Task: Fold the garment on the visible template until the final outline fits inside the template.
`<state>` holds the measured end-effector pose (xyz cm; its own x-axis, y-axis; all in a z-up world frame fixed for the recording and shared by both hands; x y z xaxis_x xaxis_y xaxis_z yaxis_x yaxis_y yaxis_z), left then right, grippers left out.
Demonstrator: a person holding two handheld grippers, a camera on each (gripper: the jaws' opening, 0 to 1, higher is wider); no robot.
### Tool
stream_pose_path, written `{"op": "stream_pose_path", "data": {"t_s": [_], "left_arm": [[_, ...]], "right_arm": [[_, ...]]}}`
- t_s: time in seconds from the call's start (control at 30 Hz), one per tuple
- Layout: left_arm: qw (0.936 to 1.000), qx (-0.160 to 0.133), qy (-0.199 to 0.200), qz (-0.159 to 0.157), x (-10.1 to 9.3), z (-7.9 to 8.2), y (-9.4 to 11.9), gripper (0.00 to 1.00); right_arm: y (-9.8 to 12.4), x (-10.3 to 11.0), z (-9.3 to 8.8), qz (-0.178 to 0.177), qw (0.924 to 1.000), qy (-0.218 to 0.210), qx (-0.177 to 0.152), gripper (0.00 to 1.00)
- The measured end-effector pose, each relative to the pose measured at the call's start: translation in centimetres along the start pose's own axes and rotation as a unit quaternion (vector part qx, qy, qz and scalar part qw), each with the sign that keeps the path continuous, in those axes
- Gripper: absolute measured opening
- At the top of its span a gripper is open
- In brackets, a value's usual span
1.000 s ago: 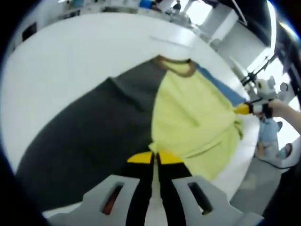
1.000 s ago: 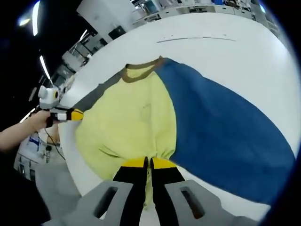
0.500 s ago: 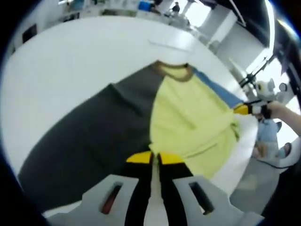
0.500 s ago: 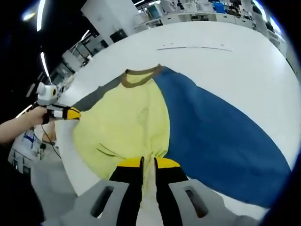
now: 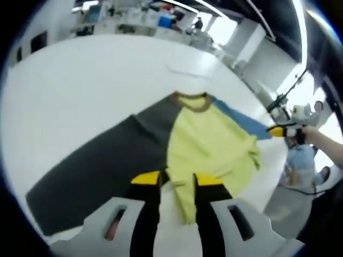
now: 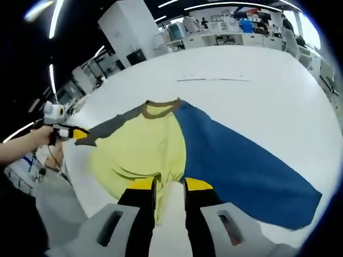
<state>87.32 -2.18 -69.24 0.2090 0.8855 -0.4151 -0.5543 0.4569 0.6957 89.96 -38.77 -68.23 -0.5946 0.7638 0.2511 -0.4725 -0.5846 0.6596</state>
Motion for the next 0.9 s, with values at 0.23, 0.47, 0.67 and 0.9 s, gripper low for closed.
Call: {"op": "stream_pose_path", "data": {"t_s": [0.23,0.47,0.67,0.9], "left_arm": [[0.9997,-0.024,-0.007,0.002,-0.6,-0.6,3.0,0.4],[0.9989,-0.047,0.001,0.003,-1.1,-0.5,6.3,0.62],[0.9973,-0.072,-0.013,0.004,-2.7,-0.2,9.2,0.74],[0.9966,-0.078,-0.029,0.003,-4.8,-0.5,11.9,0.85]], "right_arm": [[3.8,1.1,1.8,-0.017,0.9978,-0.009,-0.063,0.38],[7.1,2.7,2.4,-0.022,0.9953,-0.003,-0.094,0.5],[10.2,4.0,3.1,-0.022,0.991,-0.01,-0.132,0.63],[12.9,4.3,2.9,-0.034,0.9887,-0.009,-0.146,0.7]]}}
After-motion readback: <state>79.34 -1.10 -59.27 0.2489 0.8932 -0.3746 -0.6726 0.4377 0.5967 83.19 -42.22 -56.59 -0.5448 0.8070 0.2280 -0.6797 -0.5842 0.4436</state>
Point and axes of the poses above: the point that each gripper's makers call its tool centre point, and the gripper's own axes: y roughly backward along the fingers, x roughly to its left, z roughly out of its top, the point moved 2 cm from there along y, roughly backward along the fingers, and after that the axes turned 5 degrees about y, right-handed, at the moved point
